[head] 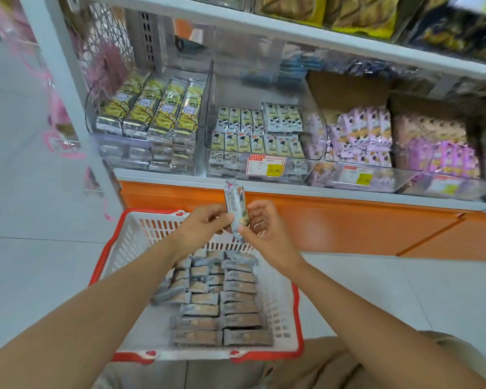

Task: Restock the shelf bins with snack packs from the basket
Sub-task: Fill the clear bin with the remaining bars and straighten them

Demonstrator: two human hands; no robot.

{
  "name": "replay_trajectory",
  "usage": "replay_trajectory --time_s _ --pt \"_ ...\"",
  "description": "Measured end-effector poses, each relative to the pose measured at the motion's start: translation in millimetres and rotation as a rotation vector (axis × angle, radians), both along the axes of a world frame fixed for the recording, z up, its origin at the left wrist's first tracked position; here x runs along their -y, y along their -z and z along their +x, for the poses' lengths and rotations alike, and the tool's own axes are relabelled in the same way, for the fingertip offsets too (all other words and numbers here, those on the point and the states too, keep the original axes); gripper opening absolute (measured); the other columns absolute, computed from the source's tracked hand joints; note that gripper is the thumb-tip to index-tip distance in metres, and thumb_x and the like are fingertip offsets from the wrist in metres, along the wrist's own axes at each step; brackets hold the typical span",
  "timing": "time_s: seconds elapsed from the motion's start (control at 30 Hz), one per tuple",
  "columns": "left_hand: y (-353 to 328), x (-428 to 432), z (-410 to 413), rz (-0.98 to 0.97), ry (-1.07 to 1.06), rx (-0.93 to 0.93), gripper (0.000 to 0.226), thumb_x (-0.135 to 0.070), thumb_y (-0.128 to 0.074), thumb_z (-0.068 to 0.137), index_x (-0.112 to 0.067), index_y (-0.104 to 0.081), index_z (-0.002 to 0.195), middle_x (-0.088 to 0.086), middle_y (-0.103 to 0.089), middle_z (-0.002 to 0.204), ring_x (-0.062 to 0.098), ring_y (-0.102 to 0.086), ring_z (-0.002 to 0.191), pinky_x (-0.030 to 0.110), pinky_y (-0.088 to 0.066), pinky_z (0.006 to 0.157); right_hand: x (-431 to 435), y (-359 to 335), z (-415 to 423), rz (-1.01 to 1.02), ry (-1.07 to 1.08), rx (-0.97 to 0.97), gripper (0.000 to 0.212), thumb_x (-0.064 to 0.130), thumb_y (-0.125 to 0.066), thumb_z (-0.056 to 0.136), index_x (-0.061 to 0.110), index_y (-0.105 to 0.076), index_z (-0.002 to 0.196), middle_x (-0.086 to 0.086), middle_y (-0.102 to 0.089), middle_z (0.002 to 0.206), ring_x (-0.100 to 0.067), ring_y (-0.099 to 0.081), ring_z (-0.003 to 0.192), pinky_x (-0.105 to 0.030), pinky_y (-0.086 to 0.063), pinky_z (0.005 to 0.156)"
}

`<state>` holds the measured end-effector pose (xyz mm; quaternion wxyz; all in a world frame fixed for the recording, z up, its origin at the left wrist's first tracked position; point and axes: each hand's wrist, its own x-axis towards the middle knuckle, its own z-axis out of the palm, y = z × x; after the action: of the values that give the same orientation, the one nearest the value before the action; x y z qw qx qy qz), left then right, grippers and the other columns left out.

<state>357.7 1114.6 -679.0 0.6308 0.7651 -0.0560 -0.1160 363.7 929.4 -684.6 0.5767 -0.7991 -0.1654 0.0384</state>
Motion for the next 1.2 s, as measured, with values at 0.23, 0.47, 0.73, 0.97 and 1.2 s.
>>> replay_trajectory --time_s 0.23,0.47,0.73,0.97,1.2 --pt "-24.2 -20.1 23.9 0.828 -0.308 0.805 0.041 -0.013 -0.058 0.09 -0.013 -0.054 0.13 0.007 -0.055 0.127 0.027 -0.046 0.124 0.041 -0.033 0.101 6.0 -68.5 25.1 -0.038 0.148 0.203 0.024 0.01 -0.072 0.085 0.017 -0.055 0.101 -0.007 -0.06 0.088 -0.01 -0.056 0.075 -0.018 -0.047 0.068" --pt "-16.6 -40.8 50.8 1.252 -0.158 0.82 0.088 -0.023 -0.066 0.084 -0.016 -0.018 0.156 0.011 -0.024 0.161 0.029 -0.008 0.151 0.051 -0.005 0.121 -2.7 -112.4 109.8 -0.296 0.328 0.269 0.017 0.019 -0.068 0.087 0.016 -0.059 0.101 0.001 -0.055 0.07 -0.01 -0.052 0.058 -0.03 -0.049 0.058" --pt "8.0 -42.5 68.3 1.14 -0.301 1.047 0.086 -0.006 -0.072 0.072 -0.012 -0.036 0.15 0.013 -0.041 0.152 0.031 -0.026 0.146 0.053 -0.007 0.119 -32.3 -106.9 199.9 -0.584 0.431 0.224 0.014 0.022 -0.069 0.085 0.022 -0.064 0.098 -0.008 -0.072 0.078 -0.02 -0.07 0.074 -0.029 -0.054 0.066" --pt "23.4 -46.5 84.6 1.096 -0.359 1.178 0.085 -0.009 -0.073 0.073 -0.016 -0.035 0.149 0.007 -0.043 0.151 0.026 -0.029 0.142 0.05 -0.01 0.118 -52.7 -94.2 240.8 -0.718 0.504 0.272 0.018 0.024 -0.07 0.082 0.016 -0.072 0.098 -0.012 -0.074 0.09 -0.025 -0.069 0.084 -0.037 -0.056 0.082" --pt "30.3 -45.3 91.6 1.054 -0.436 1.267 0.053 -0.01 -0.046 0.094 -0.016 -0.044 0.147 0.005 -0.047 0.149 0.024 -0.035 0.141 0.047 -0.009 0.119 -53.8 -85.7 252.6 -0.758 0.506 0.314 0.011 0.025 -0.071 0.078 0.02 -0.073 0.088 -0.01 -0.07 0.095 -0.02 -0.067 0.078 -0.041 -0.058 0.079"
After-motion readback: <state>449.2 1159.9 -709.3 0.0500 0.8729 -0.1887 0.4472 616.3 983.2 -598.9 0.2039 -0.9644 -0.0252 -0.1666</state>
